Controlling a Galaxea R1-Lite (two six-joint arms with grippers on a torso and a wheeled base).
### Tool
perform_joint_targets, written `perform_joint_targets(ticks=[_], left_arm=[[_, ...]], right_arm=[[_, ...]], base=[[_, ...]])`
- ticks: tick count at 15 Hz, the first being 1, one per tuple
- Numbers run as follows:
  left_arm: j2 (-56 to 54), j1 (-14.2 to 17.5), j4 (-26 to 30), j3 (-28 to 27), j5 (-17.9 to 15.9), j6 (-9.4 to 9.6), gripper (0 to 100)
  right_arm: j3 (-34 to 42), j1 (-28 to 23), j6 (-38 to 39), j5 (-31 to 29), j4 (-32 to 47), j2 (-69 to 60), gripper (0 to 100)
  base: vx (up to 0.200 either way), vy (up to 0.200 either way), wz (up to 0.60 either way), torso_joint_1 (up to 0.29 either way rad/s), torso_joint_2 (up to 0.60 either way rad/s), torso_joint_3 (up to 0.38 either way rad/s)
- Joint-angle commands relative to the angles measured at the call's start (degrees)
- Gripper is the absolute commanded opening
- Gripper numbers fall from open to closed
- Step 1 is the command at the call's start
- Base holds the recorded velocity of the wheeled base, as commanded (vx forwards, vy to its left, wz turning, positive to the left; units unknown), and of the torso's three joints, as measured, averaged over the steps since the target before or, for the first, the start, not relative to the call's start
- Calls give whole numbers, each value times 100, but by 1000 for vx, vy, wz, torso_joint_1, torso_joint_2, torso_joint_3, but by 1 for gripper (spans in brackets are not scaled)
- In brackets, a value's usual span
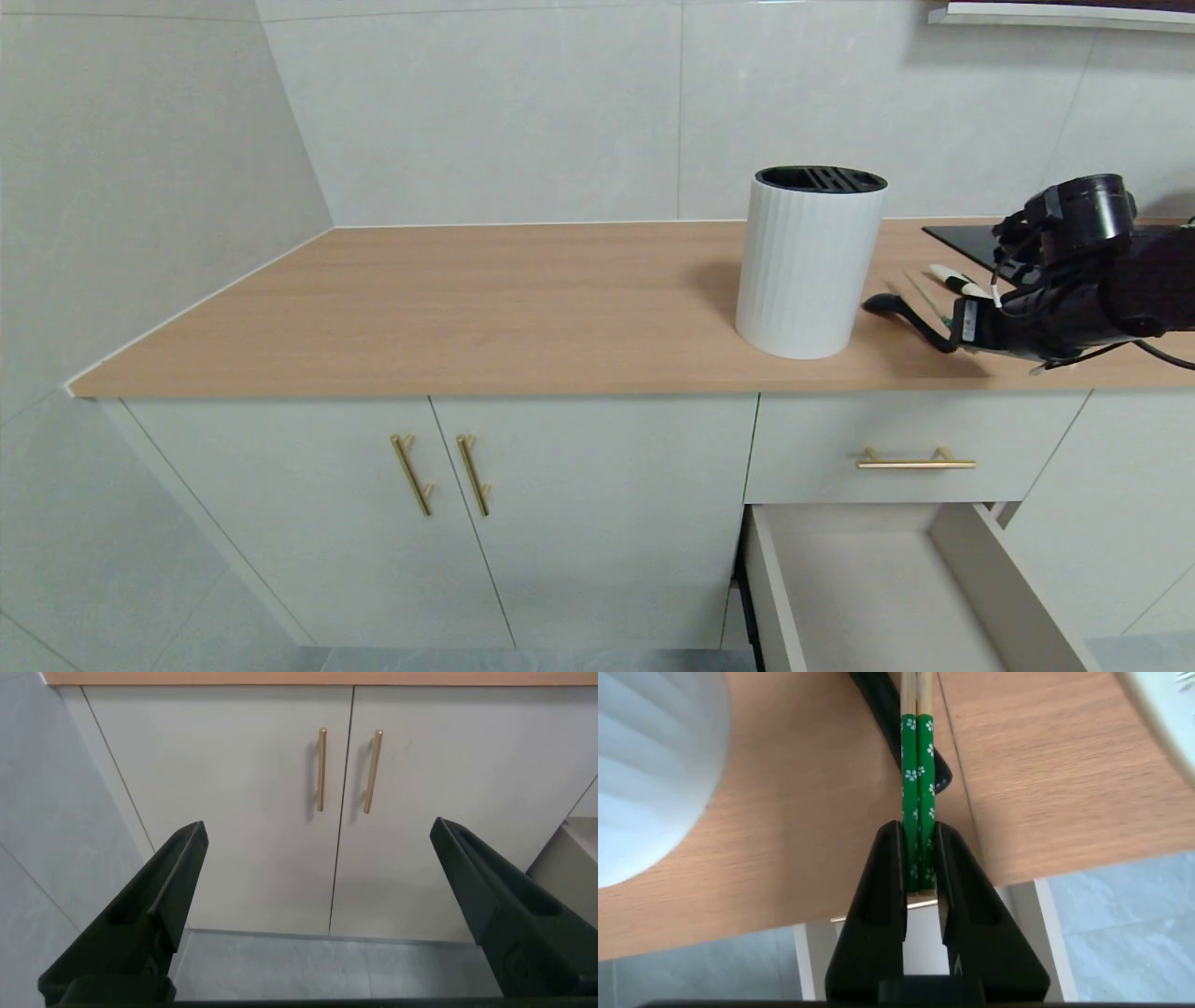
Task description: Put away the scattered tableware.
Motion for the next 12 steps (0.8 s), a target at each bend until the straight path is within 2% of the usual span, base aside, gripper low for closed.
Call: perform_joint_targets(ticks=[1, 3, 7, 10, 11, 12], left_arm=[[5, 1, 4, -2, 3, -2, 100], [5, 1, 4, -2, 3, -2, 100], [5, 1, 4, 7, 3, -2, 100], [5, 1, 4, -2, 3, -2, 100], [5, 1, 4, -2, 3, -2, 100], [5, 1, 4, 7, 3, -2, 100]], right_arm=[[207, 1, 61, 34, 11, -734, 0], [444, 1, 44, 113, 20, -1332, 0], [1569, 142, 0, 456, 81, -3020, 0], [2000, 203, -62, 596, 635, -3758, 0], [2369, 327, -273, 1141, 1065, -4329, 0], [2641, 370, -387, 1396, 1320, -4672, 0]], base=[[0, 0, 0, 0, 0, 0], [0, 0, 0, 0, 0, 0], [0, 0, 0, 0, 0, 0], [0, 0, 0, 0, 0, 0], [0, 0, 0, 0, 0, 0], [0, 0, 0, 0, 0, 0]])
